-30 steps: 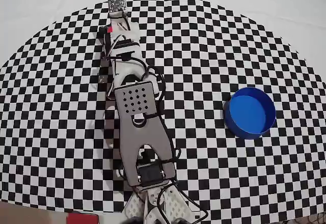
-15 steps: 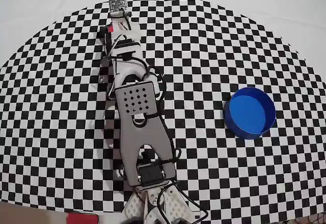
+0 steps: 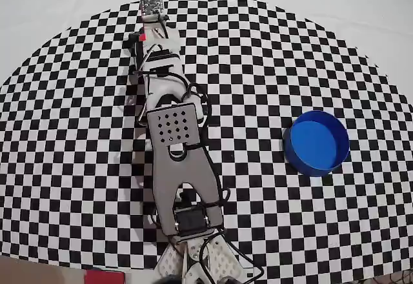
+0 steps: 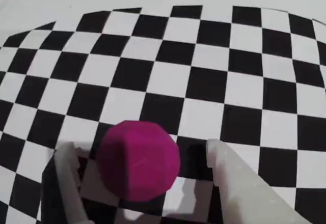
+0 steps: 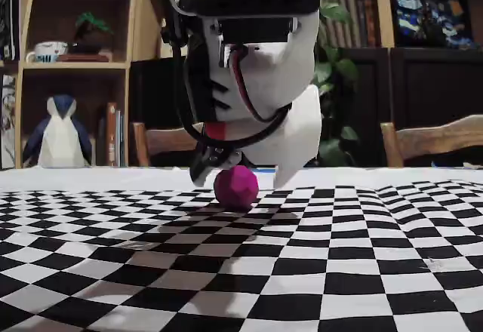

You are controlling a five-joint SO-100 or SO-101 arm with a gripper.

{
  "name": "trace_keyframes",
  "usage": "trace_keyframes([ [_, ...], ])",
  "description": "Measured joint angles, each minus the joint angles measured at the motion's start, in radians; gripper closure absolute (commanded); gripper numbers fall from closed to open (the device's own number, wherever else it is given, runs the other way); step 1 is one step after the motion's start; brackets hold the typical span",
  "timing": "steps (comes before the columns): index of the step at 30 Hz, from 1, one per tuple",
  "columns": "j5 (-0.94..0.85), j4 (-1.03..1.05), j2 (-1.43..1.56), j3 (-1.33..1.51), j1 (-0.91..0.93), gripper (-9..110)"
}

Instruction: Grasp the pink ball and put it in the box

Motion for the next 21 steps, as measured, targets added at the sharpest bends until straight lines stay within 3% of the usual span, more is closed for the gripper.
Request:
trace_keyframes([
  [21,0.000,0.000,-0.008,-0.023,-0.003,72],
])
